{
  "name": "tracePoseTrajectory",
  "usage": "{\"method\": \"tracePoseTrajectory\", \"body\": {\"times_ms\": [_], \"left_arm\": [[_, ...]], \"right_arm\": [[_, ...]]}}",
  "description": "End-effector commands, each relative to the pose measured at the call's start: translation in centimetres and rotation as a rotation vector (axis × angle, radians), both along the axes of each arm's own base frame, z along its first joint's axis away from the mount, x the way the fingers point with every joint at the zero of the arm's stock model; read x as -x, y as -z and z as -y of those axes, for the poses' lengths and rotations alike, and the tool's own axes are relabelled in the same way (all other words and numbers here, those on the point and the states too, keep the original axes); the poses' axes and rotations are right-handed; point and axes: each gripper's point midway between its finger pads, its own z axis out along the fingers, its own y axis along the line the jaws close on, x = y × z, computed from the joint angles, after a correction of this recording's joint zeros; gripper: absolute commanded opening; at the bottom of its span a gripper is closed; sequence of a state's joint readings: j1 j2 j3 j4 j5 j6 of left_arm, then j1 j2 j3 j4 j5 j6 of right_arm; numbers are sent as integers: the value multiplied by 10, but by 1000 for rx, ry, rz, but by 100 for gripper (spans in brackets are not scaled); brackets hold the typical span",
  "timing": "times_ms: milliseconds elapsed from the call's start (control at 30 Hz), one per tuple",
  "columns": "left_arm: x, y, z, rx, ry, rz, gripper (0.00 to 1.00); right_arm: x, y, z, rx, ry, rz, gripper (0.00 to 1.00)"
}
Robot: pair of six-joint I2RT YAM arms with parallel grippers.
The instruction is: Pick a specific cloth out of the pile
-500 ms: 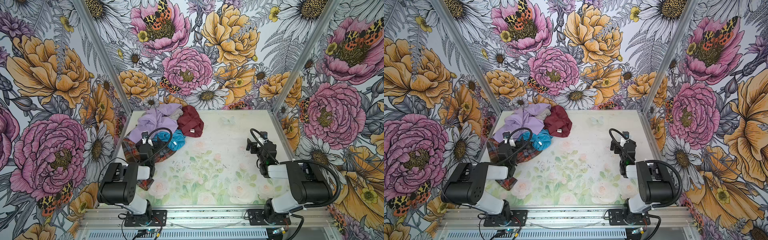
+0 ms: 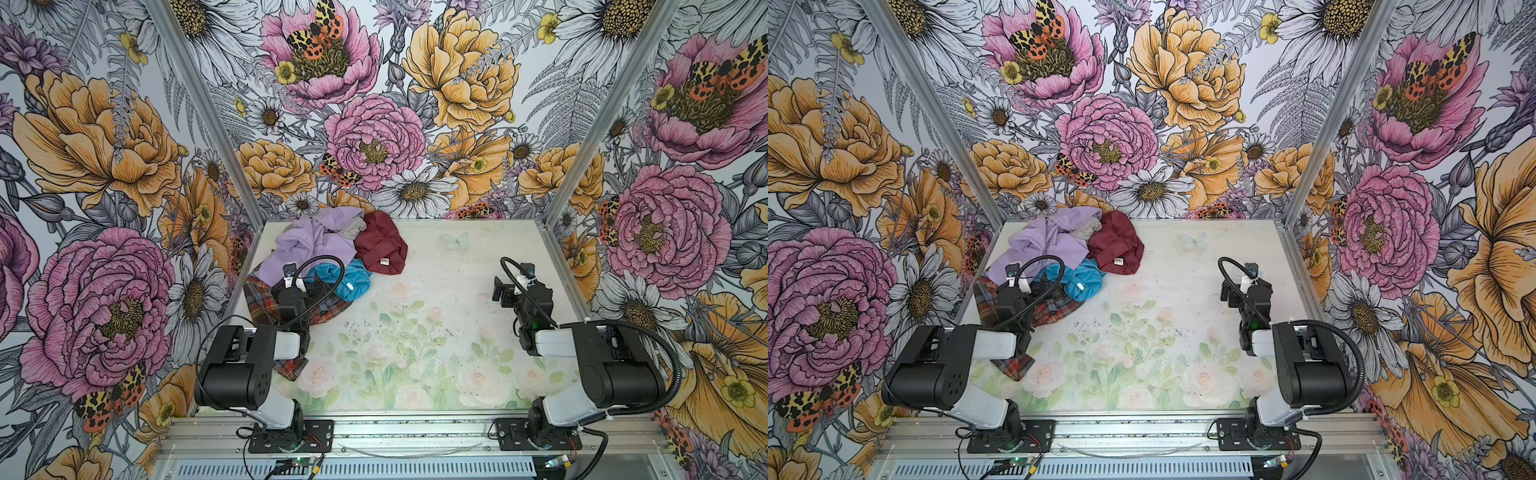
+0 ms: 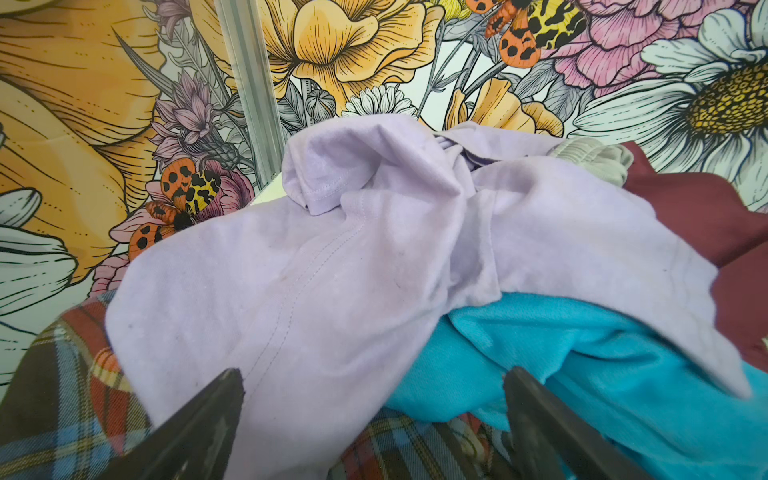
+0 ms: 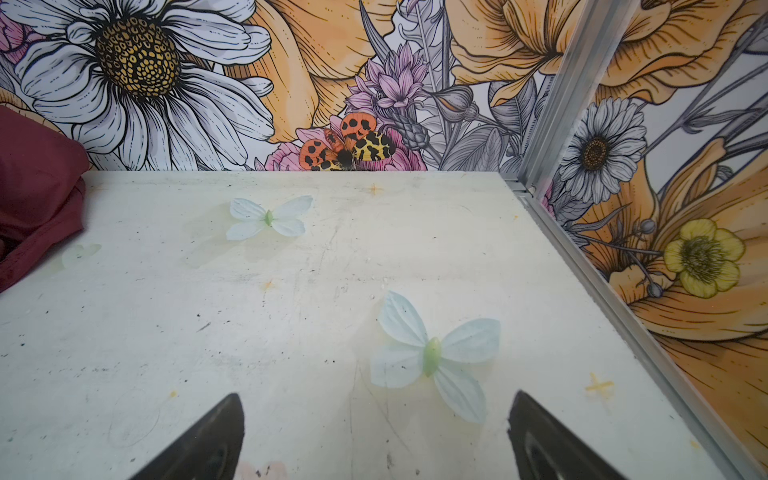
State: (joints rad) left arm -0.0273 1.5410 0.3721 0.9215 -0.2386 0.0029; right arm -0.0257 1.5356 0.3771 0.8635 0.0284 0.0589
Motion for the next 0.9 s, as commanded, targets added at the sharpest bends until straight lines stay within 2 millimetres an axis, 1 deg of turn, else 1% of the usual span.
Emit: {"method": "tracePoseTrajectory", "body": {"times_ms": [0, 400, 467, 567, 800, 867], "left_arm": [[-2, -3, -3, 12, 5, 16, 99], [-1, -2, -5, 15, -1, 14, 99], [-2, -3, -1, 26, 28, 19, 99], [-2, -2, -1, 39, 39, 20, 99], [-2, -2, 0, 16, 19, 14, 99], [-2, -3, 1, 16, 21, 14, 99]], "right_arm": [[-5, -7, 0, -7, 0, 22, 100], [-5, -7, 0, -9, -2, 21, 100], [-5, -7, 0, -9, 0, 22, 100], [-5, -7, 0, -10, -1, 20, 100], [-5, -7, 1, -14, 0, 21, 99], [-5, -7, 6, -23, 25, 22, 100]]}}
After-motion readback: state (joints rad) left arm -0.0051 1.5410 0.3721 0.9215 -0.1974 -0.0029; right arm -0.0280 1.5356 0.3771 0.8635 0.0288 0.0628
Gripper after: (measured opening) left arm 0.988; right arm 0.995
